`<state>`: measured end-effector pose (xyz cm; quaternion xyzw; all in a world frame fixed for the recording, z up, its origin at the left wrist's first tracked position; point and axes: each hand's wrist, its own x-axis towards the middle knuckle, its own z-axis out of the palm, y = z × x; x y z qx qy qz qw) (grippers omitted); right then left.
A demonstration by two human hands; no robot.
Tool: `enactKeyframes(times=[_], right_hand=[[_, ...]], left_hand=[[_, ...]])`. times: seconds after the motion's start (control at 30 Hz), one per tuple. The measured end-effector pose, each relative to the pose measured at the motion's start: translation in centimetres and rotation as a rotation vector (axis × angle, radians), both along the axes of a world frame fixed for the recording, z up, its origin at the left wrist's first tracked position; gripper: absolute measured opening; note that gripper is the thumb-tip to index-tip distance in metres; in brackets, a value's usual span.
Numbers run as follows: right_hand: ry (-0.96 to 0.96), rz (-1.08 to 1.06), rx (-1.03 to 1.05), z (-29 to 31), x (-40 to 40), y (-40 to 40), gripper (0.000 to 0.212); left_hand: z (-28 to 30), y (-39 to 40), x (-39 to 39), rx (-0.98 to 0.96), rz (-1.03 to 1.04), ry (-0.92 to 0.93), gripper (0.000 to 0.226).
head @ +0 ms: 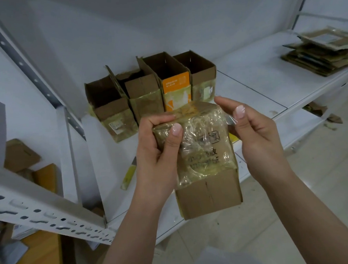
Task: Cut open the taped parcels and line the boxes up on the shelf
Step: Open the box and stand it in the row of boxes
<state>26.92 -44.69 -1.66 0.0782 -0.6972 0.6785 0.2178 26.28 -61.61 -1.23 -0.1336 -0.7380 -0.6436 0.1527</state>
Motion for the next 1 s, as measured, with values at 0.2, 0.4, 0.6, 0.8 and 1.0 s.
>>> enactKeyframes(times=[0.2, 0.4, 0.6, 0.8, 1.0], right_hand=[[-0.024, 0.061, 0.114, -0.5, 0.1, -0.3, 0.045], [0.014, 0.093, 0.299, -0.3, 0.3, 0.0, 0.045], [0.135, -0.034, 0.480, -0.9, 0.0, 0.1, 0.034], [0.185, 0.102, 0.231, -0.4, -0.1, 0.8, 0.026], [0.294, 0.004, 0.206, -0.6, 0.2, 0.2, 0.017]], left_hand=[[0.5, 0.1, 0.6, 0.030, -0.013, -0.063, 0.014], [0.3, 0.1, 0.5, 0.027, -0.025, -0.039, 0.012], [0.2, 0.3, 0.5, -0.075, 0.012, 0.035, 0.020], [0.5, 0.1, 0.3, -0.123, -0.045, 0.084, 0.019], [0.5, 0.2, 0.4, -0.154, -0.064, 0.188, 0.016]])
